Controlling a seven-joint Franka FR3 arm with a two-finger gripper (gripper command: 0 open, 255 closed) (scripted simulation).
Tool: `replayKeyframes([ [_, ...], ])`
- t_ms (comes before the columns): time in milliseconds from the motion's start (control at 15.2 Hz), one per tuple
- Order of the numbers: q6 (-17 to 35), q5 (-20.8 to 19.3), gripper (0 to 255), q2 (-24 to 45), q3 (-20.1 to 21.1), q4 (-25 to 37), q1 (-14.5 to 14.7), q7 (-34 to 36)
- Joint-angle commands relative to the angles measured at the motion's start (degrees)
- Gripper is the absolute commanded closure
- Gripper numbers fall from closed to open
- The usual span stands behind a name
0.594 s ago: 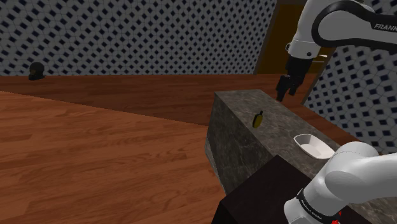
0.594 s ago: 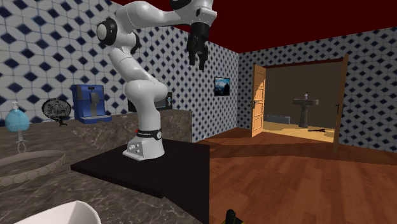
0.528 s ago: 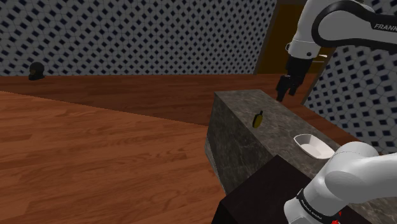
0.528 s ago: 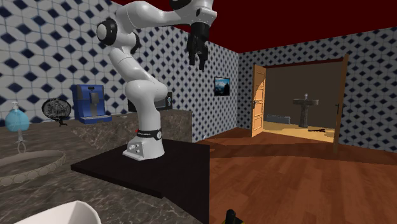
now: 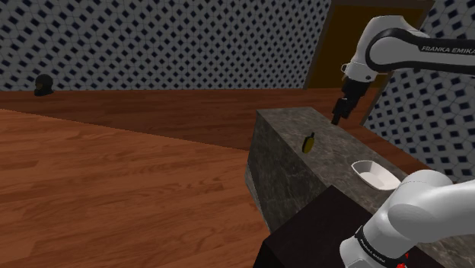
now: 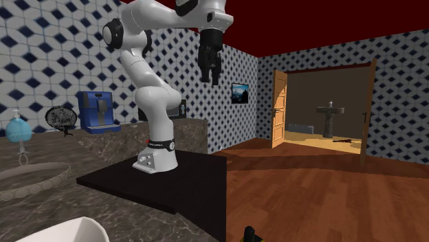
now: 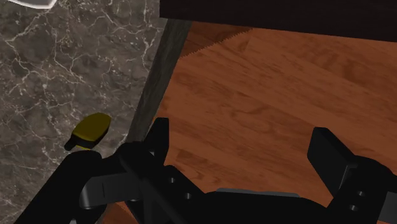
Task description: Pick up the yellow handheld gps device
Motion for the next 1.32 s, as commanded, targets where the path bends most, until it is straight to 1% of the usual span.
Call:
replayKeyframes([
  [0, 3.1, -1.07, 0, 1.47, -3.41, -0.69, -0.21, -4.02],
  [198, 7.88, -1.84, 0, 5.11, -8.51, -0.68, 0.09, -9.73],
  [396, 12.59, -1.61, 0, 9.77, -13.74, 0.23, 0.98, -15.78],
  [594, 17.07, 0.01, 0, 15.43, -19.15, 2.02, 2.57, -22.41],
  [726, 19.82, 2.12, 0, 19.77, -22.88, 3.7, 4.06, -27.31],
  [858, 22.25, 5.3, 0, 24.64, -26.7, 5.76, 5.86, -32.78],
  [990, 24.2, 9.83, 0, 30.19, -30.55, 8.24, 7.84, -39.01],
  [1122, 25.4, 16.02, 0, 36.63, -34.06, 11.19, 9.54, -46.17],
  [1254, 25.47, 23.72, 0, 44.02, -36.3, 14.69, 9.93, -54.09],
])
